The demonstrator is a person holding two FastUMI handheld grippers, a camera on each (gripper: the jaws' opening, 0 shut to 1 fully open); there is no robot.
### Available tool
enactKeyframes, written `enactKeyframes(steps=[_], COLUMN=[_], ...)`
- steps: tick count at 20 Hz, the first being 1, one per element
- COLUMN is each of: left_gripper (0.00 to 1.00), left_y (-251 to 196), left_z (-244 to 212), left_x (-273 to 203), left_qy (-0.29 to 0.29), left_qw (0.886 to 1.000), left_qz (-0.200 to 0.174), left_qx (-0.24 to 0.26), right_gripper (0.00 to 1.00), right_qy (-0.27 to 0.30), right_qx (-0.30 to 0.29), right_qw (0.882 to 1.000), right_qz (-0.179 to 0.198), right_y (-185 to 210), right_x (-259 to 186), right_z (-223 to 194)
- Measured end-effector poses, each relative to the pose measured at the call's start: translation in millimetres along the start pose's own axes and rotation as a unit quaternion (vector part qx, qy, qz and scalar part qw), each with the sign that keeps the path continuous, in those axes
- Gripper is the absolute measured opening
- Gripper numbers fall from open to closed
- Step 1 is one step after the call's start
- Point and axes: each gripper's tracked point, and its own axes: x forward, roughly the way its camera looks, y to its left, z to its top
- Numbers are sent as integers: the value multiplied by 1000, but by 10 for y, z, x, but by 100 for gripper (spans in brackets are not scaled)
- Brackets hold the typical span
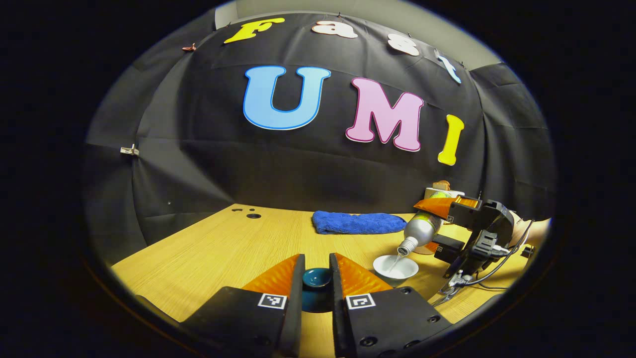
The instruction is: Open the teacup lid with one hand, grasp the water bottle and pour water into the teacup with the other hand; after pouring, place the water bottle on the coaster and then close the teacup lid.
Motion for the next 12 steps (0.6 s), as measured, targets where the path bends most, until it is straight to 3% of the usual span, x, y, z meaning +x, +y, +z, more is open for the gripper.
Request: enactKeyframes(steps=[12], left_gripper=[29], left_y=[-8], left_z=[-6], left_x=[-21], left_qy=[3], left_qw=[1000], left_qz=[-3], left_qx=[-1], right_gripper=[76], right_qy=[-7], right_qx=[-48], right_qw=[998], right_qz=[-26], right_y=[-171], right_x=[28], right_z=[-62])
